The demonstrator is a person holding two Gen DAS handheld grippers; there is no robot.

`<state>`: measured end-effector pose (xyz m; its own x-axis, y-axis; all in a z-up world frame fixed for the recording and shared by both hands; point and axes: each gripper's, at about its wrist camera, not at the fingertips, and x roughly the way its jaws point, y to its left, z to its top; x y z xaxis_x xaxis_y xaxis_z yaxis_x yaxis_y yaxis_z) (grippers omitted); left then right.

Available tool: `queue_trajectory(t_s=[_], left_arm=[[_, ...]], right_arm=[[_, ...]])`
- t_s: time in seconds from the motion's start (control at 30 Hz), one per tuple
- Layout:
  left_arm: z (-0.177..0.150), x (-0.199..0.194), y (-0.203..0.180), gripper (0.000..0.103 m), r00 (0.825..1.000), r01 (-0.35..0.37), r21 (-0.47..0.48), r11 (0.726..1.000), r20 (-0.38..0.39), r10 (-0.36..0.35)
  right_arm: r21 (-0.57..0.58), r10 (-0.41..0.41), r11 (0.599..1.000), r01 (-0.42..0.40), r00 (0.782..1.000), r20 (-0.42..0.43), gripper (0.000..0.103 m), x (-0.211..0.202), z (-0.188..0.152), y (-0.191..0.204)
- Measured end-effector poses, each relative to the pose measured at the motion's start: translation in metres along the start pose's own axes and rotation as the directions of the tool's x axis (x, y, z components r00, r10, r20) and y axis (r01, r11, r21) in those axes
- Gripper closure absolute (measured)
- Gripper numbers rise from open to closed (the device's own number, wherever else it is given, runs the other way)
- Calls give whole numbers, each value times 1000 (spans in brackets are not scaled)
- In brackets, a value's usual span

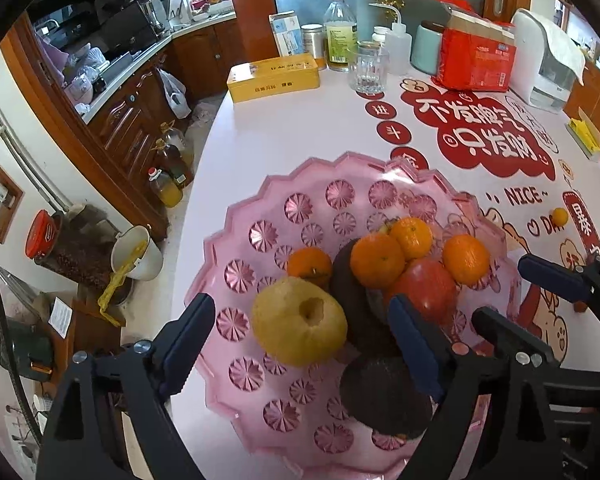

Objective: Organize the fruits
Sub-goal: 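Lower both mandarins into the pink bowl and open both tools, then move both open tools back to the dried red jujubes on the table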

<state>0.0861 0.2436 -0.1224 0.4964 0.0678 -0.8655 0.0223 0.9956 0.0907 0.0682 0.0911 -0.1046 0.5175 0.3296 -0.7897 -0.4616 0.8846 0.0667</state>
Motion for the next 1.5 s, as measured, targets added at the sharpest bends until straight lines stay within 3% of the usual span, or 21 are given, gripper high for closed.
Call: queue_trajectory(t_s=[0.33, 0.63, 1.1, 1.5], left_arm=[[-16, -25, -34, 15, 1000, 23, 49, 999, 0, -23], [-8, -50, -97, 15, 996, 74, 116, 990, 32, -78], [9, -53, -230, 15, 981, 185, 245, 952, 11, -193], [6, -23, -307, 15, 976, 218, 174, 960, -47, -213]], right_arm=[[38, 14, 999, -14, 1000, 4, 49, -23, -24, -18], [83, -35, 996, 33, 999, 26, 49, -64, -44, -60], [251, -198, 949, 191, 980, 5, 49, -112, -80, -185], [256, -233, 936, 240, 971, -58, 49, -111, -108, -277]])
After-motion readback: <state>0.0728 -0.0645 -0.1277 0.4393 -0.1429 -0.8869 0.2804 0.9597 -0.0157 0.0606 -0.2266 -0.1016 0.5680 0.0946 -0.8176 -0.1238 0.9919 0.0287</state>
